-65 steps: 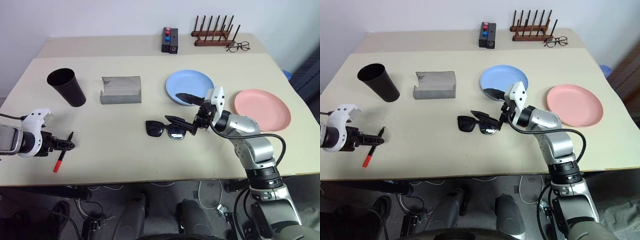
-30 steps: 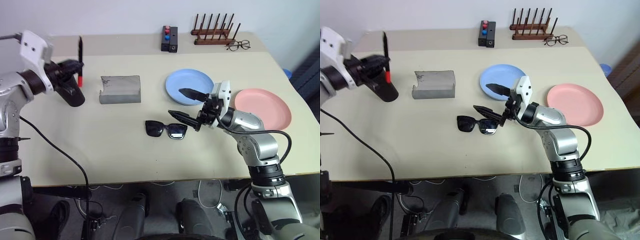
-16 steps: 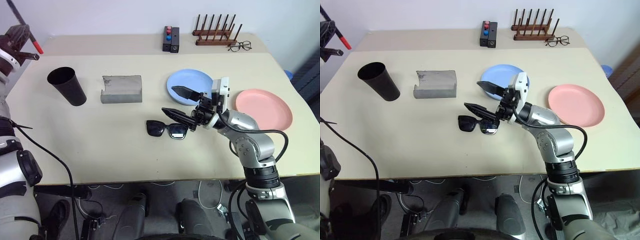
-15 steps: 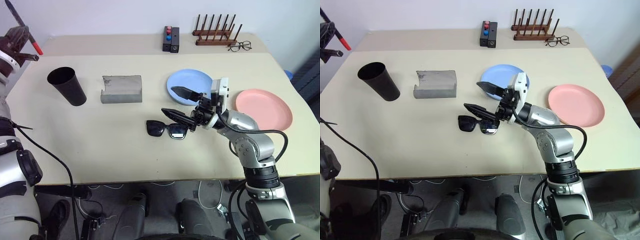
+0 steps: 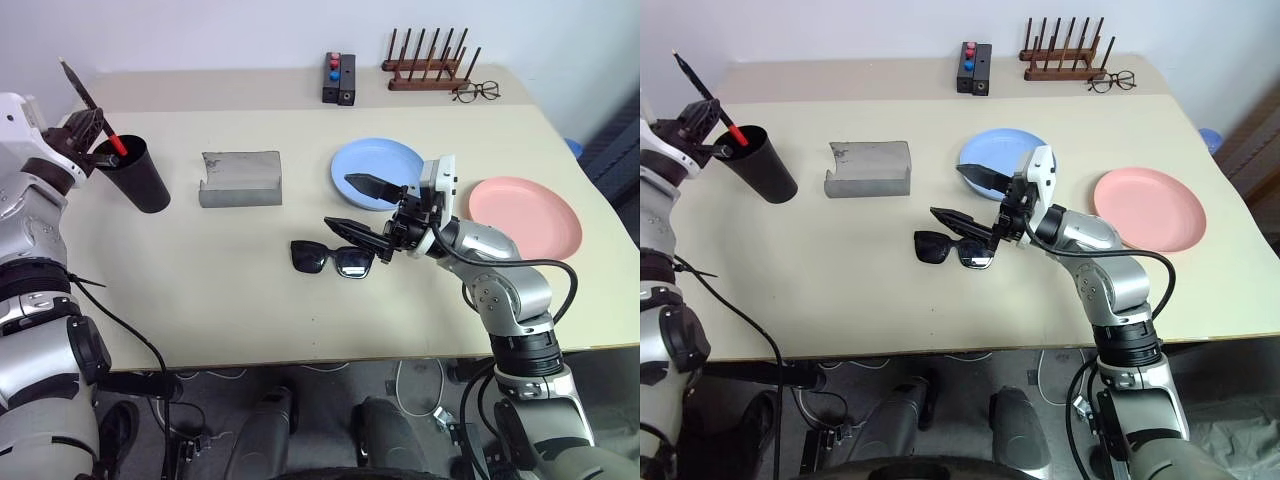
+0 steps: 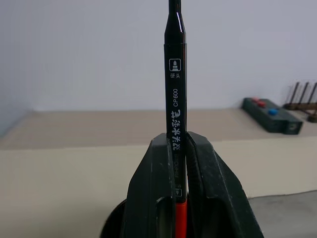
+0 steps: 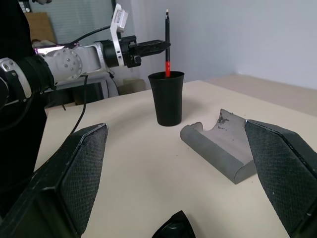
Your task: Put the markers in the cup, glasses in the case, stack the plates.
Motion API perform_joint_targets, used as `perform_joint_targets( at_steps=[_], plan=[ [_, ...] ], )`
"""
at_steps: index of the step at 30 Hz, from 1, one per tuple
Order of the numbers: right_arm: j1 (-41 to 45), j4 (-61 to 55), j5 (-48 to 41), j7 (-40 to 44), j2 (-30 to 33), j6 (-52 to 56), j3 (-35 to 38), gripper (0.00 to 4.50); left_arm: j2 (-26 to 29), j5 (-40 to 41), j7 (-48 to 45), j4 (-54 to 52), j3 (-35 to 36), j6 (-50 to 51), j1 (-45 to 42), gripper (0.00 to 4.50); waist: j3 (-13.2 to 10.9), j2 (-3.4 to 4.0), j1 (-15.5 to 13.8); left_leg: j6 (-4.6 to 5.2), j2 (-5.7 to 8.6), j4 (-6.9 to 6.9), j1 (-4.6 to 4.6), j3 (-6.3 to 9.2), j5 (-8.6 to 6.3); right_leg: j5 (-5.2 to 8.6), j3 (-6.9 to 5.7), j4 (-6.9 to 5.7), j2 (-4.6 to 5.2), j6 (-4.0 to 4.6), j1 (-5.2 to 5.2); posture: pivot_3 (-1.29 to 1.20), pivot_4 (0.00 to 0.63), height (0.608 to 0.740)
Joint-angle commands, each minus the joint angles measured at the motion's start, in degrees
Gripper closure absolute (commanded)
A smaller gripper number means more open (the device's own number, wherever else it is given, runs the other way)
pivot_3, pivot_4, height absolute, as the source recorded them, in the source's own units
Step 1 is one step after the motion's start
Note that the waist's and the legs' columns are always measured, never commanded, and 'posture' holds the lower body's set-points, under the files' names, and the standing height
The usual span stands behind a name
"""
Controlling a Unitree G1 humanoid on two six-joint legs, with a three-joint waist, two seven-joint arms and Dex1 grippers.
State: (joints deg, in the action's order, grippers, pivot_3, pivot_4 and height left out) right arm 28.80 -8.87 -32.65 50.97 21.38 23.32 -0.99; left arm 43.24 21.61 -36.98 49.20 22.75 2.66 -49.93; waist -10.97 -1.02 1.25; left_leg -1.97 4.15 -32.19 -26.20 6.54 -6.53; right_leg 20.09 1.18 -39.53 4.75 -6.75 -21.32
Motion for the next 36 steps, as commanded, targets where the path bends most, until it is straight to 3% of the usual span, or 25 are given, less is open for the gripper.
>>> perform_joint_targets(
  at_steps=[1, 2, 8, 13, 17, 23, 25, 30, 36],
  plan=[
    [-0.14, -2.22, -0.04, -0.16, 0.45, -0.72, 0.49, 0.0, 0.41, -1.37, 1.01, -0.24, 0.18, -3.03, 0.47, 3.6, 0.0, 0.0, -0.04, 0.0, 0.0, 0.0, 0.0, 0.0, 0.0, 0.0, 0.0, 0.0, 0.0, 0.0, 0.0, 0.0, 0.15, 0.737],
    [-0.17, -2.24, 0.01, -0.17, 0.49, -0.72, 0.48, 0.0, 0.33, -1.47, 1.13, -0.14, 0.2, -3.13, 0.43, 3.27, 0.0, -0.01, -0.05, 0.0, 0.0, 0.0, 0.0, 0.0, 0.0, 0.0, 0.0, 0.0, 0.0, 0.0, 0.0, 0.0, 0.15, 0.737],
    [-0.05, -1.78, 0.66, -0.03, 0.57, -1.11, 0.36, 0.0, 0.68, -2.19, -0.72, -1.23, -1.37, -1.21, -1.23, 0.17, 0.01, -0.02, -0.11, 0.0, 0.01, -0.04, 0.0, 0.01, 0.0, 0.0, -0.01, -0.01, 0.0, 0.0, 0.02, 0.0, 0.15, 0.737],
    [0.52, -0.28, 1.5, 0.17, -0.02, -2.3, 0.27, 0.0, 2.1, -1.17, -8.42, -3.7, -4.22, 5.86, -5.56, 0.07, 0.01, -0.02, -0.13, 0.0, 0.01, -0.06, 0.0, 0.01, 0.0, 0.0, -0.02, -0.02, -0.03, 0.0, 0.03, 0.0, 0.15, 0.737],
    [1.06, 0.94, 2.11, 0.47, -0.43, -3.38, 0.13, 0.0, 2.27, -0.56, -21.83, -9.17, -10.68, 14.8, -8.47, 0.07, 0.01, -0.02, -0.04, 0.0, 0.01, -0.06, -0.01, 0.0, 0.0, 0.0, -0.02, -0.02, -0.04, 0.0, 0.05, 0.0, 0.15, 0.737],
    [1.23, 1.74, 2.6, 0.26, -0.73, -4.38, -0.04, 0.0, -1.8, -6.4, -29.44, -6.78, -20.22, 14.89, -12.28, 0.07, 0.01, -0.02, -0.04, -0.02, 0.0, -0.08, 0.0, 0.0, 0.02, 0.0, -0.02, -0.05, -0.07, 0.0, 0.05, 0.0, 0.15, 0.737],
    [0.84, 1.42, 2.59, 0.18, -0.62, -4.4, 0.02, 0.0, -3.25, -11.61, -31.14, -3.95, -25.3, 9.72, -12.36, 0.07, 0.01, -0.02, 0.04, -0.02, 0.0, -0.07, 0.0, -0.01, 0.02, 0.0, -0.02, -0.06, -0.07, 0.0, 0.05, 0.0, 0.15, 0.737],
    [-0.32, -0.23, 2.84, -0.78, -0.21, -4.1, 0.22, 0.0, -9.02, -19.17, -22.5, 11.28, -29.01, 4.16, -16.98, 0.07, 0.0, -0.03, 0.03, -0.01, 0.0, -0.09, -0.03, -0.01, 0.02, 0.0, -0.02, -0.09, -0.09, 0.0, 0.0, 0.0, 0.15, 0.737],
    [-2.04, -2.22, 2.78, -1.89, 0.76, -3.61, 0.7, 0.0, -11.73, -22.3, -15.87, 20.05, -28.23, 2.57, -17.76, 0.07, 0.0, -0.03, 0.18, 0.0, 0.01, -0.11, -0.06, 0.01, 0.02, 0.0, -0.02, -0.14, -0.08, -0.01, -0.04, 0.0, 0.15, 0.737]
  ],
)
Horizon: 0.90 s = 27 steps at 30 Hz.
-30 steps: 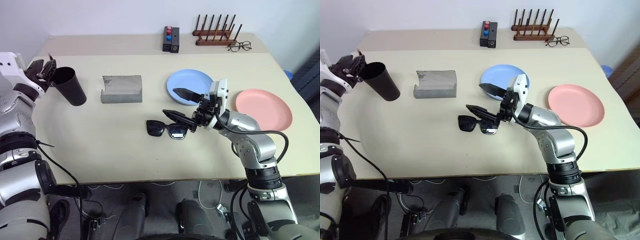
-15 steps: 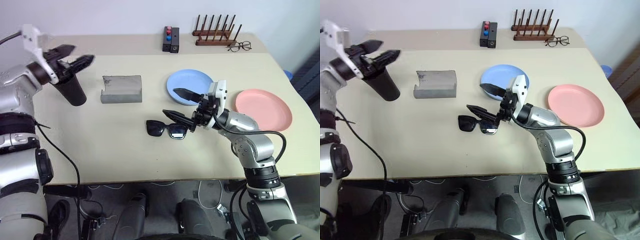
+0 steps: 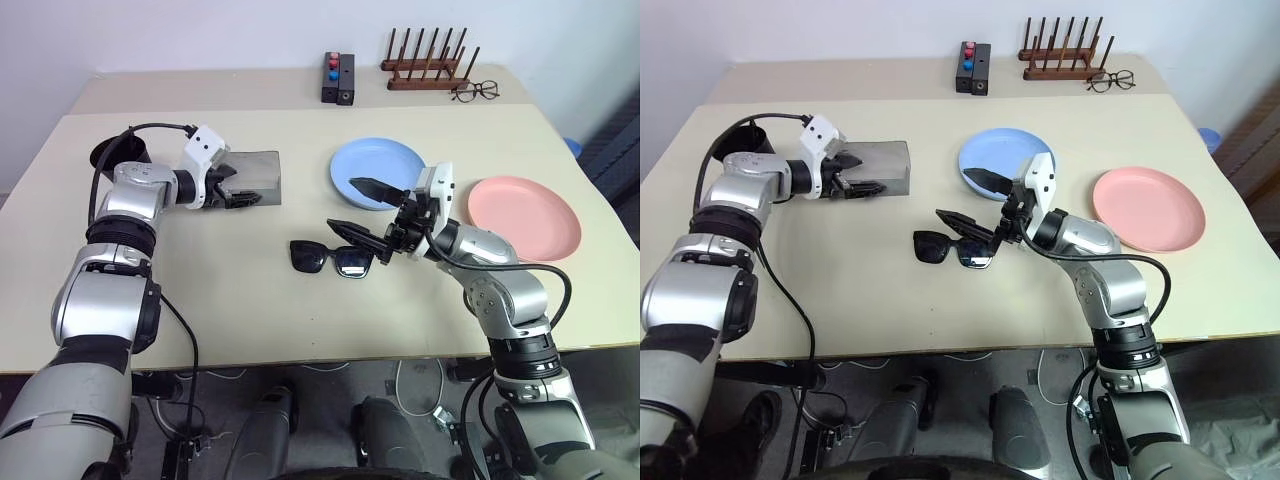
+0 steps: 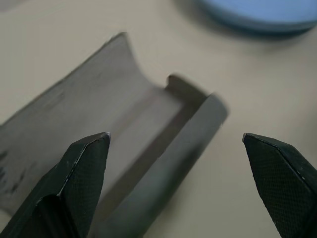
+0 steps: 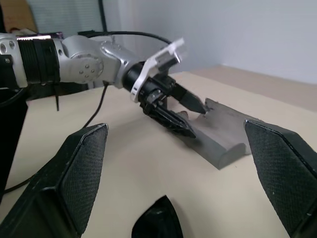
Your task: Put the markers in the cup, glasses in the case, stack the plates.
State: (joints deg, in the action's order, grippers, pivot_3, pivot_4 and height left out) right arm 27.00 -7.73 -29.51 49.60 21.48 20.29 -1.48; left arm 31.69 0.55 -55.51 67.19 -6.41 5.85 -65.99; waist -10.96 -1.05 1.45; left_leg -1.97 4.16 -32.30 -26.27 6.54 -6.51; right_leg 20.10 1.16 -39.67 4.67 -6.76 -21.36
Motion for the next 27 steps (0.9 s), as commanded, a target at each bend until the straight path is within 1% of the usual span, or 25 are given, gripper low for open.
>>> perform_joint_targets(
  at_steps=[1, 4, 5, 6, 8, 9, 10, 11, 13, 14, 18, 23, 24, 27],
  plan=[
    [-0.44, -3.61, -0.36, -0.65, 0.76, -0.53, 1.2, 0.0, -0.34, -1.73, 3.05, 2.75, 0.8, -0.51, -1.6, 0.07, 0.0, 0.0, -0.03, 0.0, 0.0, -0.03, 0.0, 0.0, 0.0, 0.0, 0.0, -0.01, 0.0, 0.0, 0.01, 0.0, 0.15, 0.737],
    [-0.62, -3.93, -0.38, -0.95, 0.86, -0.43, 1.13, 0.0, -0.78, -3.1, -0.25, 3.48, -0.19, 0.27, -1.25, 0.07, 0.0, 0.0, -0.12, 0.0, 0.0, -0.07, -0.01, 0.0, 0.0, 0.0, -0.01, -0.06, -0.01, 0.0, 0.0, 0.0, 0.15, 0.737],
    [-0.59, -3.95, -0.35, -1.04, 0.84, -0.46, 1.05, 0.0, -0.89, -3.32, -1.72, 3.45, -0.34, 0.79, -1.3, 0.44, 0.0, 0.0, -0.12, 0.0, 0.0, -0.08, -0.01, 0.0, 0.0, 0.0, -0.01, -0.06, 0.0, 0.0, 0.02, 0.0, 0.15, 0.737],
    [-0.49, -3.87, -0.28, -1.12, 0.78, -0.53, 0.93, 0.0, -0.99, -3.25, -2.5, 3.39, -0.08, 1.35, -1.5, 0.63, 0.0, 0.0, -0.13, 0.0, 0.01, -0.09, -0.01, -0.01, 0.0, 0.0, -0.01, -0.07, 0.0, 0.0, 0.02, 0.0, 0.15, 0.737],
    [-0.24, -3.58, -0.07, -1.22, 0.62, -0.76, 0.7, 0.0, -0.9, -3.73, -3.53, 3.2, -0.08, 1.78, -1.73, 1.45, 0.0, 0.0, -0.14, 0.0, 0.01, -0.1, -0.01, 0.0, 0.0, 0.0, -0.01, -0.08, -0.01, 0.0, 0.02, 0.0, 0.15, 0.737],
    [-0.18, -3.5, 0.04, -1.26, 0.56, -0.86, 0.62, 0.0, -0.75, -4.13, -4.02, 3.01, -0.26, 1.72, -1.72, 2.05, 0.0, 0.0, -0.14, 0.0, 0.01, -0.1, -0.01, 0.0, 0.0, 0.0, -0.01, -0.09, -0.01, 0.0, 0.02, 0.0, 0.15, 0.737],
    [-0.11, -3.39, 0.12, -1.28, 0.51, -0.93, 0.54, 0.0, -0.62, -4.31, -4.92, 2.81, -0.31, 1.75, -1.66, 2.49, 0.0, 0.0, -0.15, 0.0, 0.01, -0.1, -0.01, 0.0, 0.0, 0.0, -0.01, -0.09, -0.01, 0.0, 0.02, 0.0, 0.15, 0.737],
    [-0.14, -3.43, 0.13, -1.29, 0.49, -0.95, 0.5, 0.0, -0.51, -4.35, -6.05, 2.54, -0.24, 1.97, -1.55, 3.08, 0.0, 0.0, -0.15, 0.0, 0.01, -0.1, -0.01, 0.0, 0.0, 0.0, -0.01, -0.09, -0.01, 0.0, 0.02, 0.0, 0.15, 0.737],
    [-0.01, -3.12, 0.36, -1.16, 0.48, -1.15, 0.28, 0.0, -0.26, -4.39, -8.11, 1.81, -0.16, 1.84, -1.32, 4.09, 0.0, 0.0, -0.15, 0.0, 0.01, -0.13, -0.01, 0.0, 0.0, 0.0, -0.01, -0.09, -0.01, 0.0, 0.02, 0.0, 0.15, 0.737],
    [0.04, -2.96, 0.51, -1.11, 0.48, -1.25, 0.14, 0.0, -0.16, -4.41, -8.65, 1.48, -0.1, 1.83, -1.25, 4.48, 0.0, 0.0, -0.15, 0.0, 0.01, -0.13, -0.01, 0.0, 0.0, 0.0, -0.01, -0.09, -0.01, 0.0, 0.02, 0.0, 0.15, 0.737],
    [0.15, -2.66, 1.1, -0.86, 0.47, -1.42, -0.25, 0.0, 0.37, -5.31, -10.2, 0.01, -0.52, 0.54, -0.32, 4.48, 0.0, 0.0, -0.17, 0.0, 0.01, -0.17, -0.01, 0.01, 0.0, 0.0, -0.02, -0.13, -0.01, 0.0, 0.02, 0.0, 0.15, 0.737],
    [0.26, -2.42, 1.42, -0.67, 0.41, -1.38, -0.21, 0.0, 0.29, -4.27, -11.08, -0.91, 0.58, 0.39, -0.08, 4.48, 0.0, 0.0, -0.2, 0.0, 0.0, -0.23, -0.02, 0.02, 0.0, 0.0, -0.01, -0.19, -0.01, 0.0, 0.01, 0.0, 0.15, 0.737],
    [0.28, -2.38, 1.43, -0.65, 0.4, -1.34, -0.21, 0.0, 0.43, -3.86, -12.13, -1.43, 0.78, 0.22, -0.07, 4.48, 0.0, 0.0, -0.2, 0.0, 0.01, -0.25, -0.03, 0.02, 0.0, 0.0, -0.02, -0.2, -0.01, 0.0, 0.01, 0.0, 0.15, 0.737],
    [0.38, -2.25, 1.64, -0.61, 0.34, -1.32, -0.27, 0.0, 2.44, -2.91, -20.46, -5.35, 0.14, -0.04, 0.86, 4.48, 0.0, 0.0, -0.17, 0.01, 0.0, -0.36, -0.1, 0.04, -0.01, 0.01, -0.06, -0.24, -0.02, -0.01, -0.01, 0.0, 0.15, 0.737]
  ],
)
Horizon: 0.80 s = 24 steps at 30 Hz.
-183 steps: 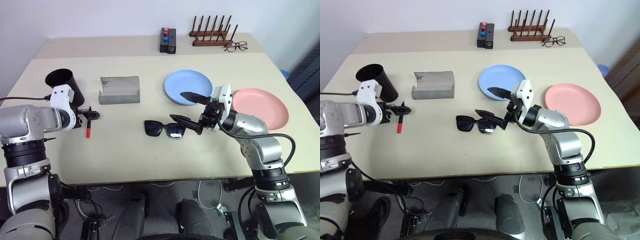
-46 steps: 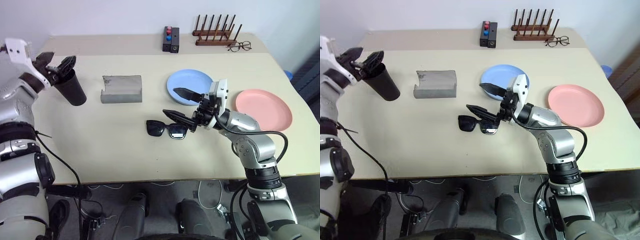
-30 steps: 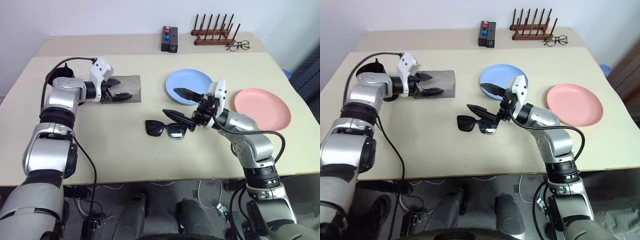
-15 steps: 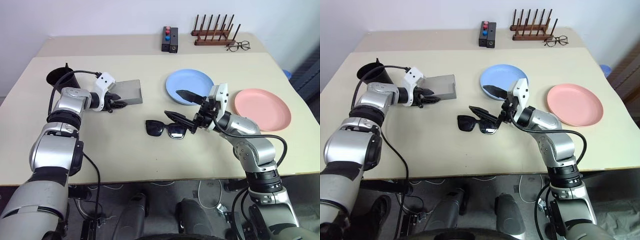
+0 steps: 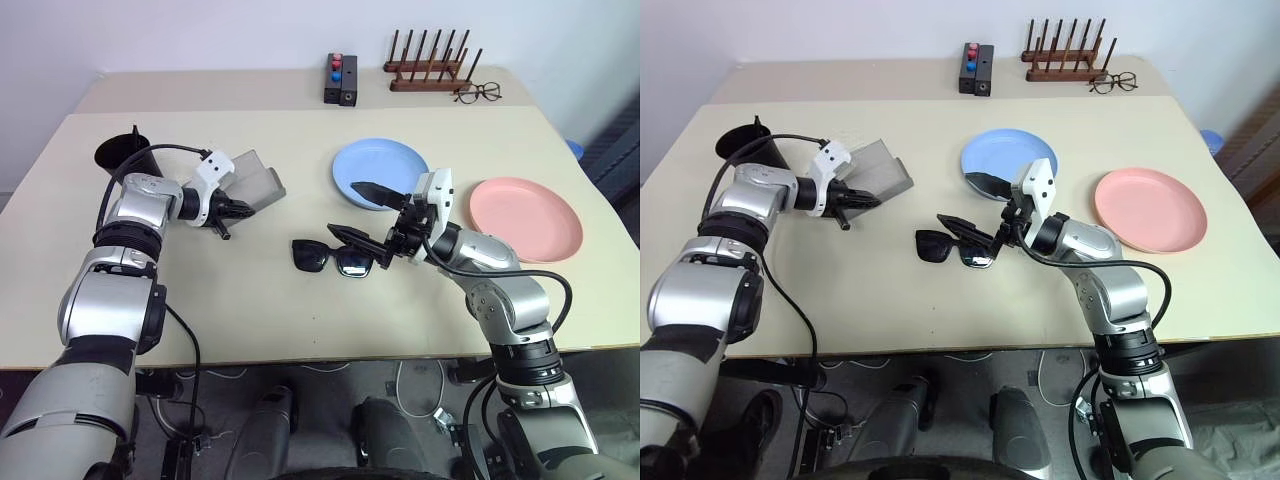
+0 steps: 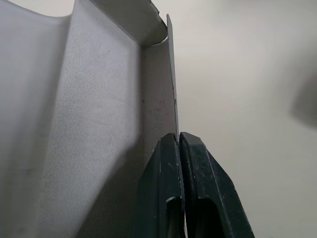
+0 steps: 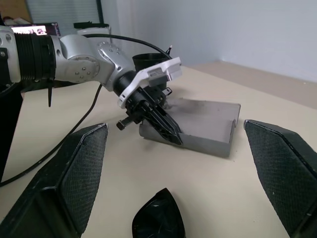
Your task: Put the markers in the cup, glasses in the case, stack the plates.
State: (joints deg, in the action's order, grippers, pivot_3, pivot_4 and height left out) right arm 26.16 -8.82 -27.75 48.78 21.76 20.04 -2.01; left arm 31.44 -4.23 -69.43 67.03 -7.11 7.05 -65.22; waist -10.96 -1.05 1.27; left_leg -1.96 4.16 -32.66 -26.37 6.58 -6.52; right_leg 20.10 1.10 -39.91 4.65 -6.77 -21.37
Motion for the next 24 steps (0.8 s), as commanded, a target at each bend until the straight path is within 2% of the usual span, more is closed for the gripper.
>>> perform_joint_targets(
  at_steps=[1, 6, 12, 24],
  plan=[
    [1.22, -1.14, -0.06, 0.21, 0.05, -1.08, 0.24, 0.0, 3.37, 2.51, -9.32, -7.09, 0.89, -2.06, 0.93, 4.48, 0.0, 0.01, 0.08, 0.01, 0.0, -0.04, -0.02, 0.0, -0.01, 0.0, 0.0, -0.02, 0.0, 0.0, -0.01, 0.0, 0.15, 0.737],
    [1.48, -0.62, 0.12, 0.41, 0.04, -1.21, 0.2, 0.0, 8.28, 7.0, -22.57, -15.0, -1.98, 0.91, 4.51, 4.48, -0.01, 0.01, 0.7, 0.01, -0.02, -0.06, -0.02, 0.02, -0.01, 0.01, 0.01, -0.04, -0.01, 0.02, 0.0, 0.0, 0.15, 0.737],
    [1.84, -0.21, 0.22, 0.77, 0.02, -1.14, 0.17, 0.0, 15.87, 17.66, -23.07, -20.1, -13.43, 1.35, 7.04, 4.48, -0.01, 0.02, 1.13, 0.02, -0.02, -0.12, -0.02, 0.09, -0.02, 0.01, 0.01, -0.08, 0.01, 0.02, 0.0, 0.0, 0.15, 0.737],
    [1.31, -1.23, 0.22, 0.69, 0.84, -0.46, 0.57, 0.0, 18.64, 24.62, -23.07, -14.73, -28.39, -11.76, 5.35, 4.48, -0.02, 0.03, 1.21, 0.05, -0.02, -0.21, -0.04, 0.11, -0.04, 0.01, 0.02, -0.1, 0.02, 0.03, 0.0, 0.0, 0.15, 0.737]
  ],
)
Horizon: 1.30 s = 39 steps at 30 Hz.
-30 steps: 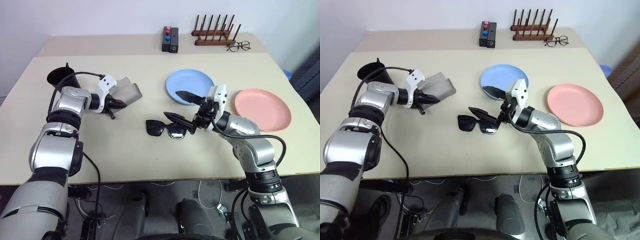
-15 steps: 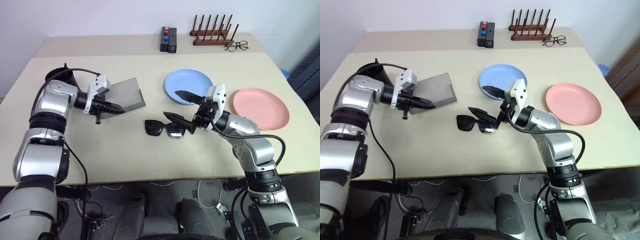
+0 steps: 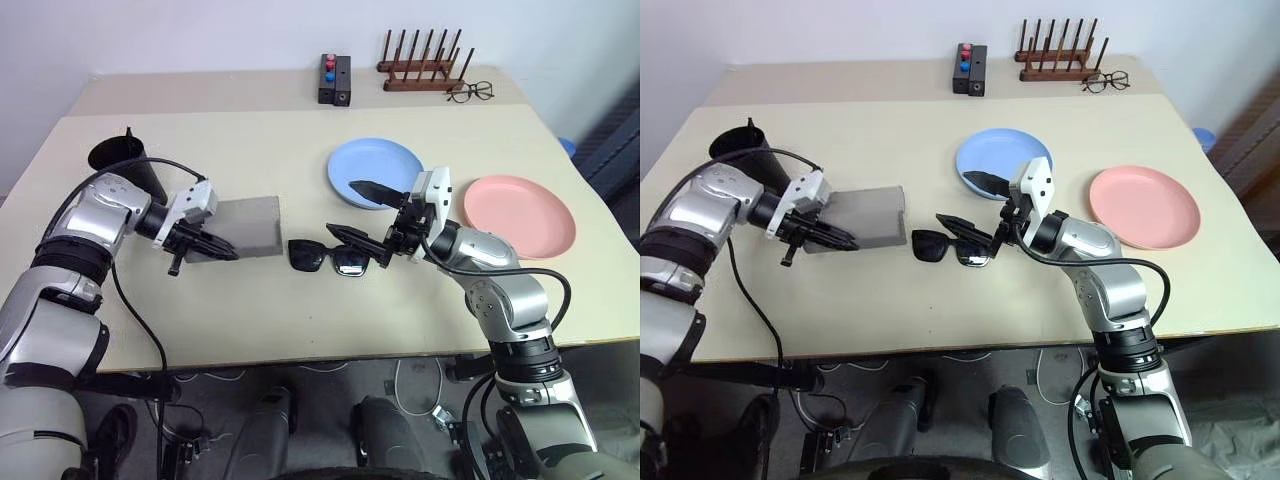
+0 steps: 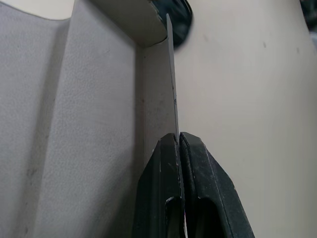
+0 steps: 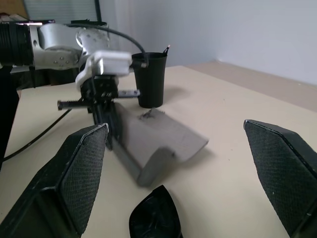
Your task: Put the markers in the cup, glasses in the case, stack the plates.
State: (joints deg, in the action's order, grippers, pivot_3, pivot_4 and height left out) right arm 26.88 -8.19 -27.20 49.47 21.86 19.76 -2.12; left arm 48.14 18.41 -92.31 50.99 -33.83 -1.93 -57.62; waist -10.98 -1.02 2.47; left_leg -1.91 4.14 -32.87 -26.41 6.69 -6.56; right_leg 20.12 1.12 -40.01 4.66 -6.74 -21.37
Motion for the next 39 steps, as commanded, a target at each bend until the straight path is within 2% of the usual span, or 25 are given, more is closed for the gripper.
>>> perform_joint_targets(
  at_steps=[1, 9, 12, 19, 24, 28, 31, 36, 39],
  plan=[
    [0.39, -2.07, -0.31, -0.08, 0.91, -0.12, 0.76, 0.0, 1.82, 1.97, -0.19, 2.48, -2.43, -3.37, -2.81, 4.48, 0.0, 0.0, 0.01, 0.0, 0.0, 0.0, 0.0, 0.0, 0.0, 0.0, 0.0, 0.0, 0.0, 0.0, 0.0, 0.0, 0.15, 0.737],
    [-0.03, -2.79, -0.48, -0.64, 1.46, 0.34, 0.93, 0.0, -1.69, 1.07, -0.19, 10.09, -4.31, -9.3, -5.85, 4.48, 0.0, 0.0, -0.14, 0.03, 0.01, -0.04, -0.01, -0.01, -0.02, 0.0, -0.02, 0.0, 0.0, -0.01, 0.02, 0.0, 0.15, 0.737],
    [0.05, -2.79, -0.64, -0.64, 1.66, 0.48, 0.92, 0.0, -2.7, 0.17, -0.19, 11.64, -4.34, -12.09, -6.13, 3.64, 0.0, 0.0, -0.02, 0.03, 0.01, -0.04, -0.02, -0.01, -0.02, 0.0, -0.02, 0.0, 0.0, -0.01, 0.01, 0.0, 0.15, 0.737],
    [0.16, -2.88, -0.71, -0.7, 1.9, 0.82, 0.77, 0.0, -2.91, -0.56, -0.19, 13.49, -4.0, -14.54, -6.79, 0.11, 0.0, 0.0, 0.02, 0.03, 0.01, -0.04, -0.02, -0.01, -0.02, 0.0, -0.02, -0.01, 0.0, -0.01, 0.01, 0.0, 0.15, 0.737],
    [0.28, -2.49, -0.46, -0.46, 1.85, 0.67, 0.47, 0.0, -2.44, -0.08, -0.19, 12.08, -2.77, -12.98, -8.03, 0.02, 0.0, 0.0, -0.03, 0.04, 0.01, -0.06, -0.02, -0.01, -0.02, 0.0, -0.02, -0.01, 0.0, -0.01, 0.02, 0.0, 0.15, 0.737],
    [0.6, -1.91, -0.05, -0.24, 1.63, 0.25, 0.02, 0.0, -3.81, -1.13, -0.19, 12.63, 1.51, -11.53, -8.41, 0.02, 0.0, 0.0, 0.0, 0.04, 0.01, -0.06, -0.02, -0.02, -0.02, 0.0, -0.02, -0.01, 0.0, -0.02, 0.02, 0.0, 0.15, 0.737],
    [0.63, -1.8, 0.02, -0.24, 1.47, 0.11, -0.1, 0.0, -4.86, 0.77, -0.19, 12.16, 7.48, -6.06, -9.67, 0.02, 0.0, 0.0, -0.04, 0.05, 0.01, -0.06, -0.02, -0.01, -0.02, 0.01, -0.04, -0.02, -0.01, -0.02, 0.02, 0.0, 0.15, 0.737],
    [0.59, -0.96, 0.07, 0.43, 2.19, -0.19, 0.12, 0.0, -4.49, 6.54, -0.19, 1.7, 10.98, 5.34, -8.4, 0.02, 0.0, 0.0, 0.07, 0.05, 0.01, -0.08, -0.04, 0.0, -0.03, 0.01, -0.06, -0.03, -0.01, -0.03, 0.02, 0.0, 0.15, 0.737],
    [0.89, 0.71, 0.88, 1.41, 2.96, -1.19, 0.25, 0.0, -8.22, 4.67, -0.19, 1.21, 12.98, 6.37, -9.46, 0.02, 0.0, 0.0, -0.07, 0.05, 0.01, -0.1, -0.03, -0.01, -0.03, 0.01, -0.05, -0.03, -0.01, -0.03, 0.05, 0.0, 0.15, 0.737]
  ],
)
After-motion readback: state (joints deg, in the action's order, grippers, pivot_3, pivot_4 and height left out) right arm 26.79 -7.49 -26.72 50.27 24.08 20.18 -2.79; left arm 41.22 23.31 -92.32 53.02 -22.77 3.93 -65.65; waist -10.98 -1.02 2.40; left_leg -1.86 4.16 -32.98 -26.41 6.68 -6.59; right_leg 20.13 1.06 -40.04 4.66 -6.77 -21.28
